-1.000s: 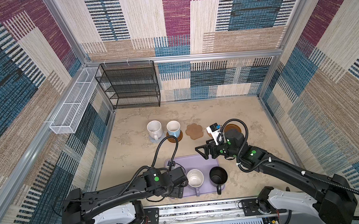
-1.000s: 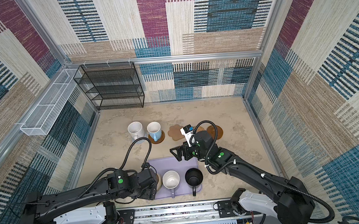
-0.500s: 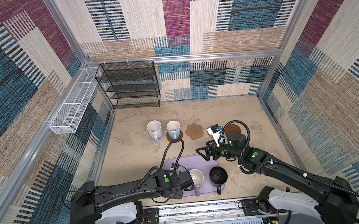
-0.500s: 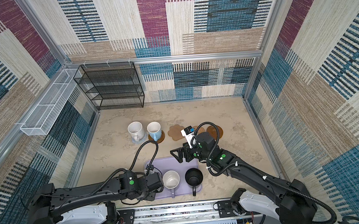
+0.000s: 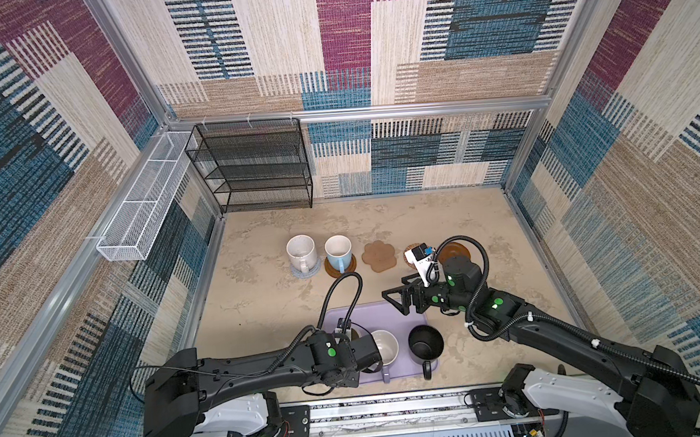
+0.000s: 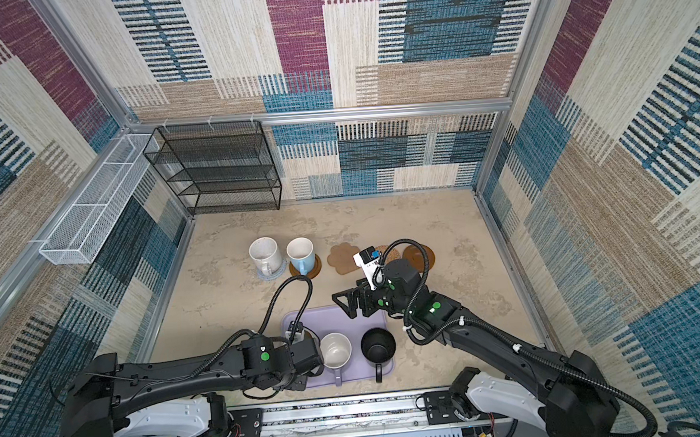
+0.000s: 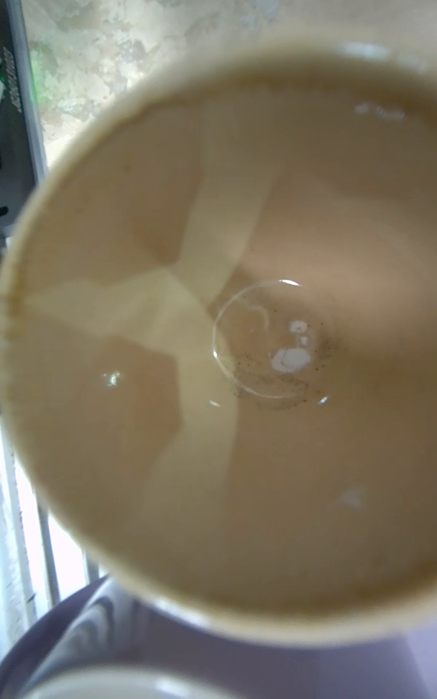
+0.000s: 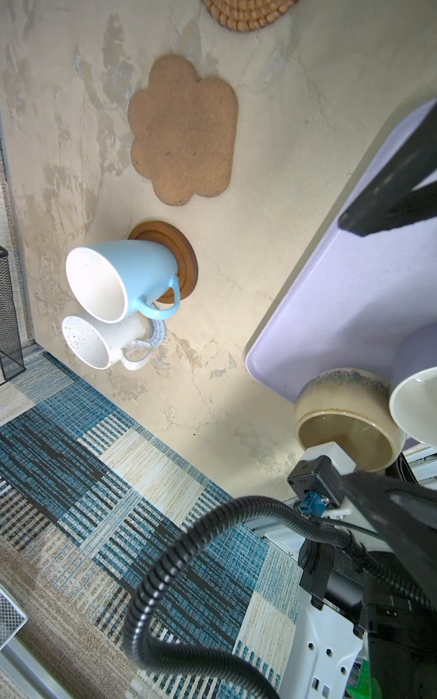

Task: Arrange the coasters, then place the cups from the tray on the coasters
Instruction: 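Lower left gripper onto the cream glazed mug on the tray and grasp it, then lift and carry the cream mug with left gripper toward the cork paw coaster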

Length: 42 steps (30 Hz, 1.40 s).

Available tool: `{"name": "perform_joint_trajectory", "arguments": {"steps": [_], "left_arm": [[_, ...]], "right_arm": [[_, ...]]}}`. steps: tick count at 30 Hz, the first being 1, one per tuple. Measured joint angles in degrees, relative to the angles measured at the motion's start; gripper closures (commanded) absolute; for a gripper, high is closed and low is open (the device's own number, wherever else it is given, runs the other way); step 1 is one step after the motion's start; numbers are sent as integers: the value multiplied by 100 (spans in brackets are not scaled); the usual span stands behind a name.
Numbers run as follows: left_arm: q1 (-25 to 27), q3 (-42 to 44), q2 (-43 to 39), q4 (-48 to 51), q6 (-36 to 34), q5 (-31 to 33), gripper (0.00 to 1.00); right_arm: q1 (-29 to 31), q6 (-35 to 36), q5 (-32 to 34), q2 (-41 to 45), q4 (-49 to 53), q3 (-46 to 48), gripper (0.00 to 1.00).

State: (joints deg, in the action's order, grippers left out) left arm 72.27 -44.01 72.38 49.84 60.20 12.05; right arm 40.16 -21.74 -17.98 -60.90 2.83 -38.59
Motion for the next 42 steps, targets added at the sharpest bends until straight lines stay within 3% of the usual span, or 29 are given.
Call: {"name": "perform_joint_trajectory", "arguments": {"steps": [3,26,35,42], "left_arm": [[-2,-2,0,-9,0,81,100],[-138,-302,-481,540,-7,393,100],[-623,-1294,-361,949,-420,752,100],[-944,-2529,420,988,-1099,953,100]], "right_arm": [[0,-26,-2,28,-35,55,0],[-50,-33,-57,103,-332,313,0],[-575,-35,-754,92,-831,459,0],[-1167,-103,-1113,-48,-1237,343,0]]}}
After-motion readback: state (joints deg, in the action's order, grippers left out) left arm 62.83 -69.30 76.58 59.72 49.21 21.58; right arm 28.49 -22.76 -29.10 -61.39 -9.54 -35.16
